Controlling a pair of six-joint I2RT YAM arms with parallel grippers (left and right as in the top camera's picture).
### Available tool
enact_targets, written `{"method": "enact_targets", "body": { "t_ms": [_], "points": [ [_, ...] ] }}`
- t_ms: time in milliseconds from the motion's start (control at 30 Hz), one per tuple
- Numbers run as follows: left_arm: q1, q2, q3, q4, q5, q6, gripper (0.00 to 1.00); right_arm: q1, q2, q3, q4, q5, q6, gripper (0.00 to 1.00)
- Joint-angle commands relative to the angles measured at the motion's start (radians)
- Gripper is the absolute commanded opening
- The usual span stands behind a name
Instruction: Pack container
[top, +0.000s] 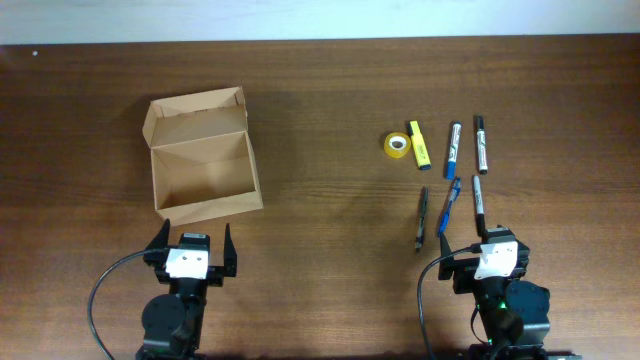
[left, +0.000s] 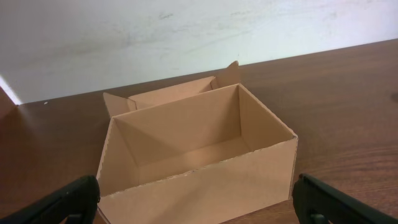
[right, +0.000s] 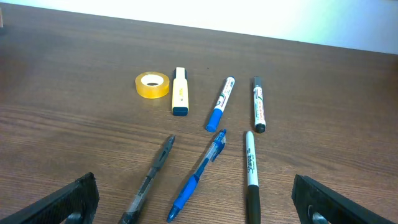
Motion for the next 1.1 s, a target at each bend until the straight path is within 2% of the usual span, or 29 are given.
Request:
{"method": "enact_targets", "body": {
  "t_ms": [0, 600, 800, 1000, 1067],
  "points": [
    [-0.004, -0.011, -0.008, -0.002, 0.006, 0.013, 1.0, -0.009, -0.009, -0.009, 0.004, -0.001, 0.009, 0.99],
    [-0.004, -0.011, -0.008, -0.002, 0.006, 0.013, 1.0, -0.009, -0.009, -0.009, 0.004, -0.001, 0.009, 0.99],
    [-0.003, -0.011, -0.008, 0.049, -0.001, 0.013, 1.0, -0.009, -0.009, -0.009, 0.004, -0.001, 0.009, 0.99],
    [-0.003, -0.011, -0.003, 0.06, 0.027, 0.011, 1.0, -0.009, -0.009, -0.009, 0.004, -0.001, 0.009, 0.99],
    [-0.003, -0.011, 0.03, 0.069, 0.074, -0.024, 1.0, -0.009, -0.009, -0.009, 0.004, -0.001, 0.009, 0.99]
  ]
}}
